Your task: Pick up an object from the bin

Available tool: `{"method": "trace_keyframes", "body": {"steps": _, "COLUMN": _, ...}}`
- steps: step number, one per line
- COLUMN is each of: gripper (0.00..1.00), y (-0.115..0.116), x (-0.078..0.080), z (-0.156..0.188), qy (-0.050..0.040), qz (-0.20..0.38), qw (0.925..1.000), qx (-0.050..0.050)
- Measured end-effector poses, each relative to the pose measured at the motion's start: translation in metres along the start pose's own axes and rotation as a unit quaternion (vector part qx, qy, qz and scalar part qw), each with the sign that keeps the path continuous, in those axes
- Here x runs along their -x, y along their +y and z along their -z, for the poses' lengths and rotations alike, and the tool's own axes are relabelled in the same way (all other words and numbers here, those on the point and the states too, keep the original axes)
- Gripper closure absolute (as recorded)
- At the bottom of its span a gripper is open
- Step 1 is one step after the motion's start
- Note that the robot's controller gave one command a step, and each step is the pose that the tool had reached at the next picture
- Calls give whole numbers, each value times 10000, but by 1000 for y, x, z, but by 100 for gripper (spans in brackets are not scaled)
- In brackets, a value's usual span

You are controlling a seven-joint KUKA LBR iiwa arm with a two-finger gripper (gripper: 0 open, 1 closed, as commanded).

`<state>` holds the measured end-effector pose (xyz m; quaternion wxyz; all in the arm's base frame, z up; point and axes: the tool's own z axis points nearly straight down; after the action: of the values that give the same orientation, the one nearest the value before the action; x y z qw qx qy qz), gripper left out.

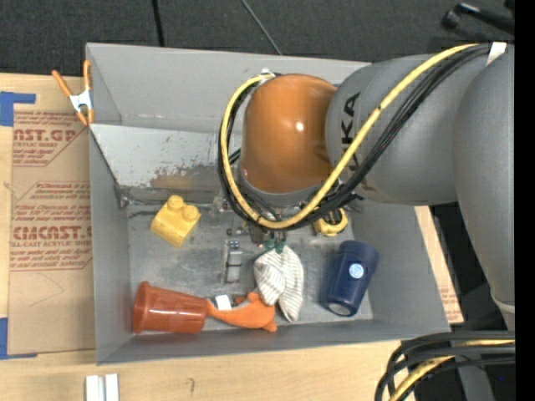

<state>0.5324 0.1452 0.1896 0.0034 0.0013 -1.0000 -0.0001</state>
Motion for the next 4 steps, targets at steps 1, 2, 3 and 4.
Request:
{"method": "trace_keyframes", "body": {"steps": 1, "gripper": 0, "y": -1, "x": 2, "z": 5, "qy": -39, "qz": -8, "qw": 10000, "qx": 6}}
{"method": "trace_keyframes", "body": {"steps": 2, "gripper": 0, "y": -49, "x": -3, "z": -48, "qy": -70, "qz": -51, "qw": 10000, "qx": 15}}
{"method": "trace_keyframes", "body": {"steps": 3, "gripper": 0, "y": -75, "x": -18, "z": -77, "qy": 6, "qz": -253, "qw": 9997, "qx": -18}}
{"method": "trace_keyframes", "body": {"steps": 4, "gripper": 0, "y": -101, "x": -22, "z": -77, "qy": -44, "qz": 75, "qw": 10000, "qx": 8}}
